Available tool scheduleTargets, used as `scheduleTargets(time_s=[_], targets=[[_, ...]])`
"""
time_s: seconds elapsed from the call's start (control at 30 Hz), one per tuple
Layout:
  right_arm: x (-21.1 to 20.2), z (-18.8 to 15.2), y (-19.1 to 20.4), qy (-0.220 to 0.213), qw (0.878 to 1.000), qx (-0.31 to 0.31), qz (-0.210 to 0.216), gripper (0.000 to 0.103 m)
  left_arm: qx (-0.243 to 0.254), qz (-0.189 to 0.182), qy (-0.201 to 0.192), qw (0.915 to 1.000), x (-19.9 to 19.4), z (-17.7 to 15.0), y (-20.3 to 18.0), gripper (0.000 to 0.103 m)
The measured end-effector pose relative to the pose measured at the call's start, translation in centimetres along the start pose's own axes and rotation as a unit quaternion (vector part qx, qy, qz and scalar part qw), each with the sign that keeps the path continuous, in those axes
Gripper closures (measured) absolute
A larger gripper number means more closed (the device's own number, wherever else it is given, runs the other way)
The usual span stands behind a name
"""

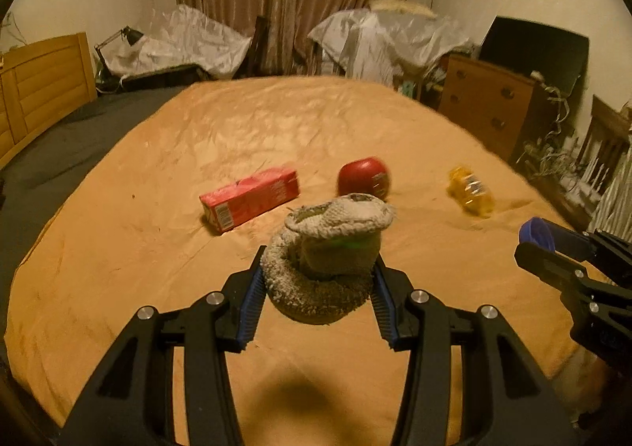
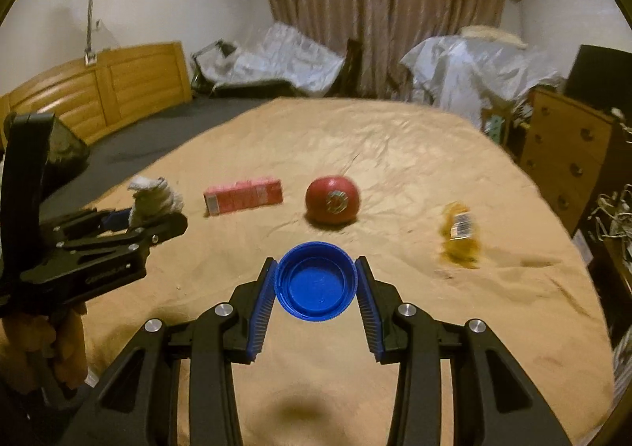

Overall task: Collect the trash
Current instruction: 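Grasp the grey sock with the left tool while the right tool grasps the blue bottle cap, then carry the grey sock and blue cap with both tools over the white bucket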

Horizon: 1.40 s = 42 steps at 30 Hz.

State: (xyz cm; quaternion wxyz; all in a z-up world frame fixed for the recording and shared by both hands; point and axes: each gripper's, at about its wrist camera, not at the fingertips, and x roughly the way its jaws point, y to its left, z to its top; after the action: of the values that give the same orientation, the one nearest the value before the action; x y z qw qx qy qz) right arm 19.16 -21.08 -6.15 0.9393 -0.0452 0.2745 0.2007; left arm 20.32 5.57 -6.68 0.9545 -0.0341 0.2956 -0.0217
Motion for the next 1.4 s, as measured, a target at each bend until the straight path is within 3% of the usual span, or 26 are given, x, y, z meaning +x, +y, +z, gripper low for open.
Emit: scheduleTargets(time_s=[0.37, 0.9, 1.17, 1.4], targets=[[-10.5, -0.8, -0.3, -0.074, 0.996, 0.030, -0.045, 0.062, 0.019, 0.014, -0.077, 0.9967, -6.5, 0.6, -4.3, 0.057], [-15.7, -1.4, 1.0, -0.095, 0.993, 0.028, -0.066, 0.062, 0.029, 0.004, -0.102, 0.9944, -9.2, 0.8, -6.6, 0.057], [-20.9, -2.3, -1.8, -0.098, 0.988, 0.039, -0.108, 0.062, 0.055, -0.043, -0.096, 0.9930, -9.2, 1.3, -11.2, 0.057], [-26.3, -4.2, -6.9, -0.090, 0.981, 0.059, -0.162, 0.062, 0.082, -0.102, -0.084, 0.9878, -9.1, 1.0, -17.1, 0.057]])
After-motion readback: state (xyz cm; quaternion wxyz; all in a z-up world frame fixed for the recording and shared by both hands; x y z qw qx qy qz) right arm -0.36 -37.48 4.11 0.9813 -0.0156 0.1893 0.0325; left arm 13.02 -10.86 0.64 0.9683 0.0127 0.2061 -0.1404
